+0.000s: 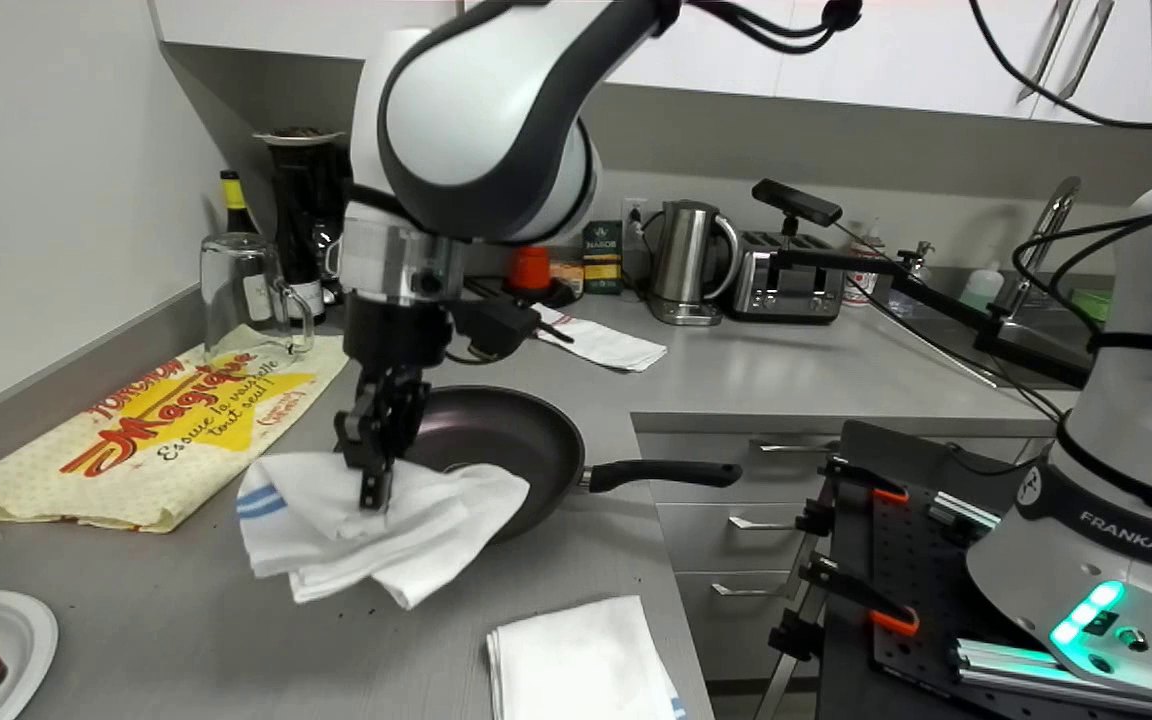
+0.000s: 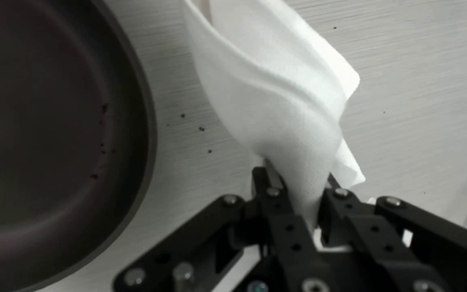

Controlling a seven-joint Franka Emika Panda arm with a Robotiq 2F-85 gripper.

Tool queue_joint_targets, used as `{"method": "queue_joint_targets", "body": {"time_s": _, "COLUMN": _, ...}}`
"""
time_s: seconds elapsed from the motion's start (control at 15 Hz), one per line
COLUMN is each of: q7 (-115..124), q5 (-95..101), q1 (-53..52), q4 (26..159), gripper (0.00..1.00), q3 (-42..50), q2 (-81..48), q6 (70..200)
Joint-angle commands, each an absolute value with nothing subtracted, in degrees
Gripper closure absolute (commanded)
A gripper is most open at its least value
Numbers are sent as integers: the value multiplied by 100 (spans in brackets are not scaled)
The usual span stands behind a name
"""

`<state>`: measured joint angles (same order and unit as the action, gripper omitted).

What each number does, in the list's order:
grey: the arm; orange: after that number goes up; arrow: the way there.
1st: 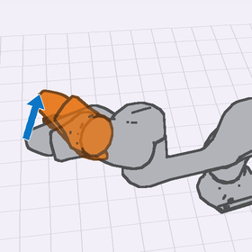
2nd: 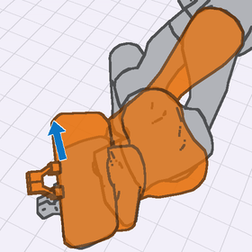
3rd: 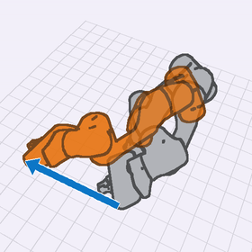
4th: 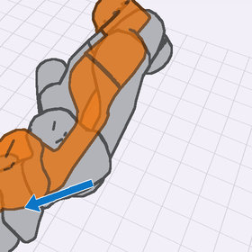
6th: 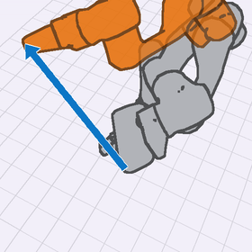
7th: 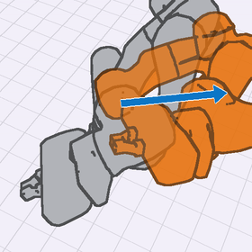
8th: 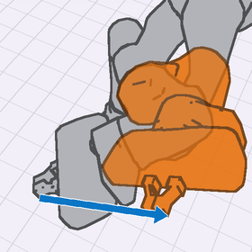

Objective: Use the white towel farthest from you to wipe the pan

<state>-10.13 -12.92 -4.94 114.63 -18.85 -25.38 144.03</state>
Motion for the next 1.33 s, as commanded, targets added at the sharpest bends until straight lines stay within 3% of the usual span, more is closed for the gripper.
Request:
{"method": "queue_joint_targets", "body": {"time_s": 0.0, "q7": -1068, "q5": -1530, "q1": -270, "q4": 11665, "gripper": 96, "q3": -1667, "q2": -1886, "q6": 14023}}
{"method": "queue_joint_targets", "body": {"time_s": 0.53, "q7": -1119, "q5": -1937, "q1": 48, "q4": 11770, "gripper": 96, "q3": -1156, "q2": -2100, "q6": 13828}}
{"method": "queue_joint_targets", "body": {"time_s": 1.27, "q7": -1349, "q5": -1952, "q1": 180, "q4": 11246, "gripper": 96, "q3": -1160, "q2": -3321, "q6": 14155}}
